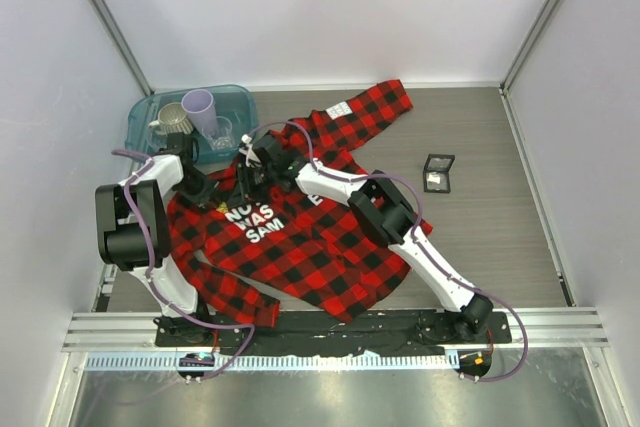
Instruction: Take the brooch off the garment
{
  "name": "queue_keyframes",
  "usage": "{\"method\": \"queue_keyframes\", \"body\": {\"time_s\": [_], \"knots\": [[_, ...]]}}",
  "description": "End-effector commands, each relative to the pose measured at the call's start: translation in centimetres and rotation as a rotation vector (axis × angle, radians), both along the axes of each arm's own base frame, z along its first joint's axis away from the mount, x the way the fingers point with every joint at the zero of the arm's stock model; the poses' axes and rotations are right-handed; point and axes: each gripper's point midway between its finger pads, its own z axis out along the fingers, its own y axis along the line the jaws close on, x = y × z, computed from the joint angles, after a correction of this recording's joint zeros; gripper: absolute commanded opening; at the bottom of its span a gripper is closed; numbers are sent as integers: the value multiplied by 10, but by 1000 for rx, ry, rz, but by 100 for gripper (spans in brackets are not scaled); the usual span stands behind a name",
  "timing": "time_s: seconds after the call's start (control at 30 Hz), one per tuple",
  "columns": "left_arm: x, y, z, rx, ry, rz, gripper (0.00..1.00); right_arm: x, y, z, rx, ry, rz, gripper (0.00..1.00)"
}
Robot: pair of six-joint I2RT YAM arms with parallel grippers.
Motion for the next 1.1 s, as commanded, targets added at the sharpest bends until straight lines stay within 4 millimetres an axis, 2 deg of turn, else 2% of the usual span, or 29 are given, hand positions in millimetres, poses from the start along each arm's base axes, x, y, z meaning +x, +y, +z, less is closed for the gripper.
{"method": "queue_keyframes", "body": {"time_s": [0.0, 0.37, 0.47, 0.57, 0.67, 0.73, 0.77, 0.9, 1.0, 1.07], "knots": [[1, 5, 2, 11, -4, -29, 20, -1, 17, 26, 97, 7, 16, 33], [-1, 14, 24, 71, -33, -66, 31, -2, 29, 52, 206, 80, 5, 20], [-3, 21, 34, 118, -59, -73, 37, -3, 30, 55, 216, 106, -3, 17], [-9, 23, 43, 144, -83, -97, 48, -4, 30, 54, 213, 137, -13, 15], [-18, 25, 46, 167, -83, -99, 53, -6, 30, 49, 206, 168, -20, 14], [-25, 25, 45, 168, -73, -97, 52, -5, 29, 49, 205, 180, -28, 14], [-28, 25, 45, 165, -75, -94, 47, -5, 29, 48, 202, 186, -32, 14], [-38, 23, 45, 167, -66, -90, 39, -4, 29, 50, 201, 206, -53, 14], [-45, 19, 44, 166, -56, -107, 42, -2, 27, 44, 186, 260, -88, 14], [-48, 12, 43, 173, -49, -137, 49, -1, 25, 39, 177, 298, -106, 13]]}}
